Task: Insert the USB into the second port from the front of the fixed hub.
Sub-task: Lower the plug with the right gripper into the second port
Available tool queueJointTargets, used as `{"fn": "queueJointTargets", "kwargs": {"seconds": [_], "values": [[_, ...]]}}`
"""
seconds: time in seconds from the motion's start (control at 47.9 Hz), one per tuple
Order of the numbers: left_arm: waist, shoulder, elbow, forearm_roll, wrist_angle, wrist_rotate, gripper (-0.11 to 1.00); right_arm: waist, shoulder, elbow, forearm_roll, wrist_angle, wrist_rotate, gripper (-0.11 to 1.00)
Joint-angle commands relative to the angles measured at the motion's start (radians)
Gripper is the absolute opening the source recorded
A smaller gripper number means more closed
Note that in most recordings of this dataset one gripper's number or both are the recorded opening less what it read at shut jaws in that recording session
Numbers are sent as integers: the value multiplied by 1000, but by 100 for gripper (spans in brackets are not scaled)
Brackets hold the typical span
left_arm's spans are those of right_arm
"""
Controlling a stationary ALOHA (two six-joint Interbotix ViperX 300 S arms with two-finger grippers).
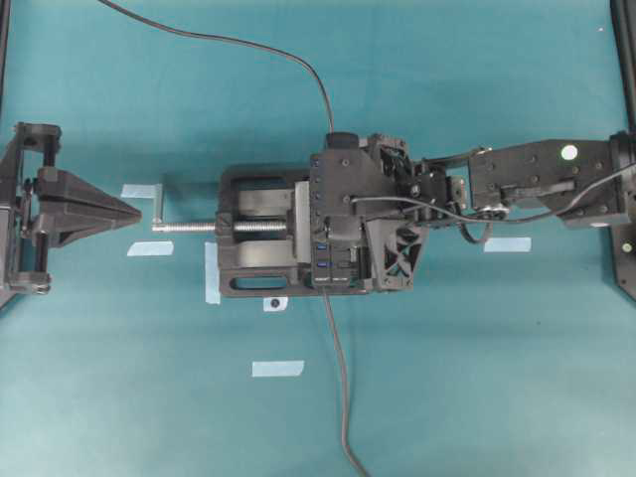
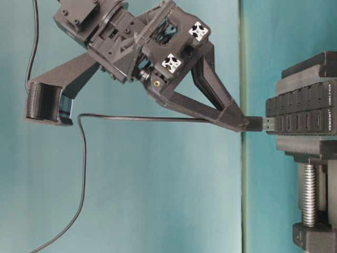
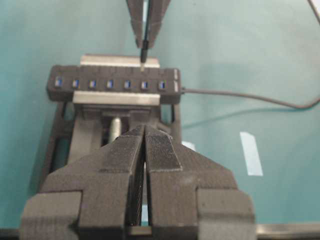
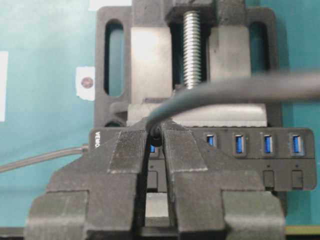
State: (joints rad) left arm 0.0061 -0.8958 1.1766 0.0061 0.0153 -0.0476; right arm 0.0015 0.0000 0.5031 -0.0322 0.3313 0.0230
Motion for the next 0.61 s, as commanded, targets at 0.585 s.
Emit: {"fn": "queueJointTargets", "kwargs": {"seconds": [0.585], "values": [[2, 3, -14, 2, -6, -3, 0, 15, 40, -17, 14, -31, 9, 7]]}}
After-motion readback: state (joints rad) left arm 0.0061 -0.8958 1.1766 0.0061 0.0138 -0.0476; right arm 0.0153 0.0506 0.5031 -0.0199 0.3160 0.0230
